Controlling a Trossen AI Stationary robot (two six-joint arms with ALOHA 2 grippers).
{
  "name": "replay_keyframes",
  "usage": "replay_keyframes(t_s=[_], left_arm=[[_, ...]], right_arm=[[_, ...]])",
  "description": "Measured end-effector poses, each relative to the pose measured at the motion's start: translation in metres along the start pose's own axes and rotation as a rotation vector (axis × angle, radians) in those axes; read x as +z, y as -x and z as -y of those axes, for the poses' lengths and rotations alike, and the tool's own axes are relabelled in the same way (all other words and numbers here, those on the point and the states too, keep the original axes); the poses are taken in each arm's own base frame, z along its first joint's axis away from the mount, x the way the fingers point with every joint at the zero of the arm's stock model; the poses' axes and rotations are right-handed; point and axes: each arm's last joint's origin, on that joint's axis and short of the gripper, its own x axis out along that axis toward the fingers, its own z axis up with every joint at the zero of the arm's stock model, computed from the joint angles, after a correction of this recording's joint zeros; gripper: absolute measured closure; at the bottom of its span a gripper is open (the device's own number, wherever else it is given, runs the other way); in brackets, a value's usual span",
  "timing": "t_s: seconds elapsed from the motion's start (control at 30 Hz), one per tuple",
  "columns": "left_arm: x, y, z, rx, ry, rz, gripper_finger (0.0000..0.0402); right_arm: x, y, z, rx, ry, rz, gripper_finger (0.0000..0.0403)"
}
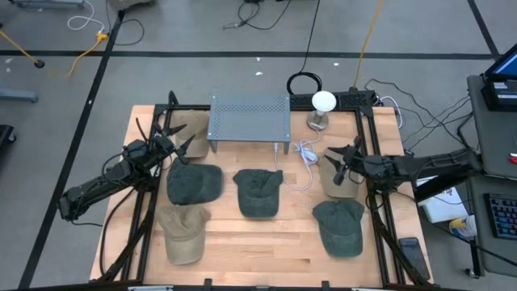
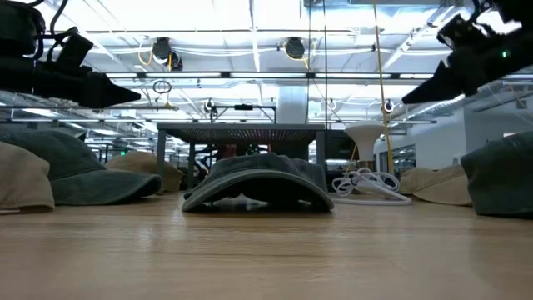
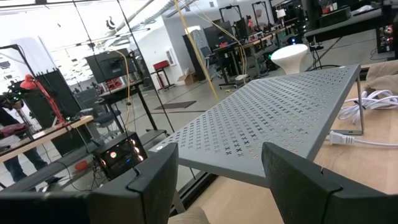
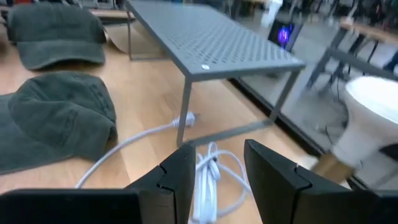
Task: Pick & Place hat
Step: Put the bottom right gray cap on the shelf
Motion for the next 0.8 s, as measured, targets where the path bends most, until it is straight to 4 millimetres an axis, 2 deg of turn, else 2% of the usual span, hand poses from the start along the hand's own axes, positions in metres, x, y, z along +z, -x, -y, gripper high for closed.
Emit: replay_keyframes(t_s=[0.2,0.43,0.6,0.8], left_arm=[[0.0,0.0,0.0,0.0,0.0,0.0,0.0165],[0.0,0.0,0.0,0.0,0.0,0.0,0.0165],[0.0,0.0,0.0,0.0,0.0,0.0,0.0165],[0.0,0.0,0.0,0.0,0.0,0.0,0.0165]], right_arm=[[0.037,0.014,0.006,0.023,-0.121,-0.186,0.0273],[0.071,0.015,-0.007,0.248,-0.337,-0.43,0.0273],[0.081,0.01,-0.021,0.451,-0.421,-0.613,0.0273],[0.075,0.005,-0.033,0.594,-0.435,-0.793,0.0273]])
